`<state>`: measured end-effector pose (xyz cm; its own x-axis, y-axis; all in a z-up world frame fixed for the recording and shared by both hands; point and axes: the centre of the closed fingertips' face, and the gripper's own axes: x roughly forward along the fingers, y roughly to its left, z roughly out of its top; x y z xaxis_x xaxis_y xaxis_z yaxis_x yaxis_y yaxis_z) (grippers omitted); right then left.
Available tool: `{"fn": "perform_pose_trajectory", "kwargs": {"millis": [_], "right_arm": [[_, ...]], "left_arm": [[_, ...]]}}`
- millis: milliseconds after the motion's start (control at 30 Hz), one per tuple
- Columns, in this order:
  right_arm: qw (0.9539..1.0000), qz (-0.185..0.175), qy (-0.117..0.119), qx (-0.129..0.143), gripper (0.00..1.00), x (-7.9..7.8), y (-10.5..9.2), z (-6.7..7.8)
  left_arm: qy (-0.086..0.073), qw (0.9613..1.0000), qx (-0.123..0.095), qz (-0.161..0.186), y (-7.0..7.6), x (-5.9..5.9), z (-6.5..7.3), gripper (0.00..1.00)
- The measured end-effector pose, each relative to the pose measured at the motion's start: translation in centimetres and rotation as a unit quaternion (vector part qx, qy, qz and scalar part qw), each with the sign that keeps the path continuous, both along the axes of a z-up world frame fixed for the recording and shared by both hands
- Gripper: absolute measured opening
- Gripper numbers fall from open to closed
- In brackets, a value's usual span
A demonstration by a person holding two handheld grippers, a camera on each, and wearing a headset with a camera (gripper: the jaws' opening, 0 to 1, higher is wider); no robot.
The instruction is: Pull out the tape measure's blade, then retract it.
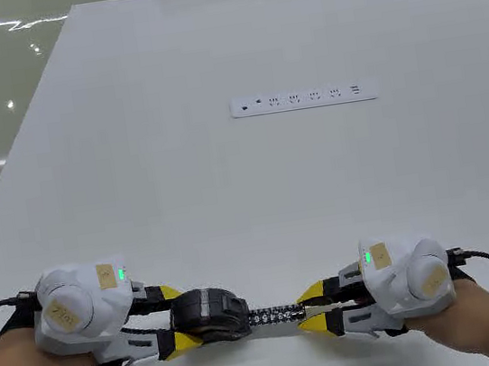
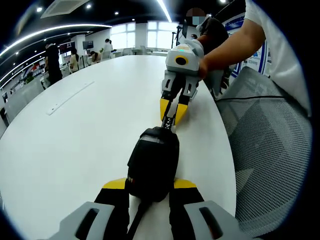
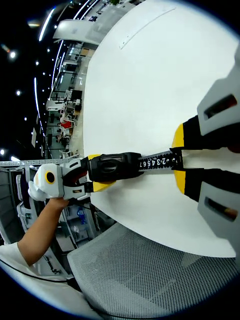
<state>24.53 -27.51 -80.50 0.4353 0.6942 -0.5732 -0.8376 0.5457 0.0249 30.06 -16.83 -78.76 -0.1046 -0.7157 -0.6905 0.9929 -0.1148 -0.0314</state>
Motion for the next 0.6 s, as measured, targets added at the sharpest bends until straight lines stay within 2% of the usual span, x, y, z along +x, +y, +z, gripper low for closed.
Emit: {"fn": "perform_pose_trajectory", "kwargs": {"millis": [600], "right_arm": [[0.9997,-0.012,0.017,-0.014,0.11,-2.2,-3.8,0.0]], "left_arm": [[-0.004,1.0000,0.003,-0.006,-0.2,-0.1,-0.1,0.27]]}}
